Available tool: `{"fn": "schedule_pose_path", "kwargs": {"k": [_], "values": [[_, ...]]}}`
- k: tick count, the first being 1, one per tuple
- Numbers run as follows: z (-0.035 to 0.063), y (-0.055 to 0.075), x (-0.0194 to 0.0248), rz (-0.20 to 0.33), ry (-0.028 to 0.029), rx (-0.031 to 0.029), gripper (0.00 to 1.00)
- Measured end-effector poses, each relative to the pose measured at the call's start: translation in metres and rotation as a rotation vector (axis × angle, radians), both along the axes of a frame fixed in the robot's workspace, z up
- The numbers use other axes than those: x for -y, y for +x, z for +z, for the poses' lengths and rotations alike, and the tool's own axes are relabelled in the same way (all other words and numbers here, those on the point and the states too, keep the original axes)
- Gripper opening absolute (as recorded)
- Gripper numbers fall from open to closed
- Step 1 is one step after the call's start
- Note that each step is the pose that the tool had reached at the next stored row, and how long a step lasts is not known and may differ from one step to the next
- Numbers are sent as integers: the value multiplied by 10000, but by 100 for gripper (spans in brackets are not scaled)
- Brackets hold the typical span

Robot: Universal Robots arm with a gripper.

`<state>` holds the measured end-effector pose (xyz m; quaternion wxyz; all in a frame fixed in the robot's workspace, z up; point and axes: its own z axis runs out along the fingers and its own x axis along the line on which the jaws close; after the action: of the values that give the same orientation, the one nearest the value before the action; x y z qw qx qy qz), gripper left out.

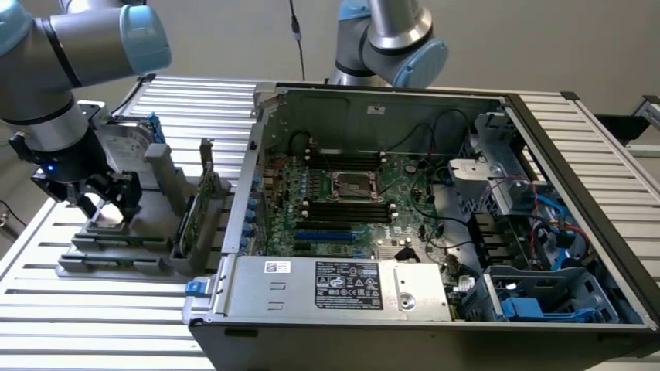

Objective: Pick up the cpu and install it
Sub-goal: 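Pick up the cpu and move it towards the insertion slot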

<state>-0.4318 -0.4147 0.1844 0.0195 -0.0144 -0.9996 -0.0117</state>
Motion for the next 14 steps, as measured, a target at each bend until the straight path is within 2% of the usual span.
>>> {"fn": "schedule_pose_path", "kwargs": {"k": [3, 14], "values": [[0, 0, 0, 1, -37, -1, 67], [7, 13, -1, -1, -41, 1, 67]]}}
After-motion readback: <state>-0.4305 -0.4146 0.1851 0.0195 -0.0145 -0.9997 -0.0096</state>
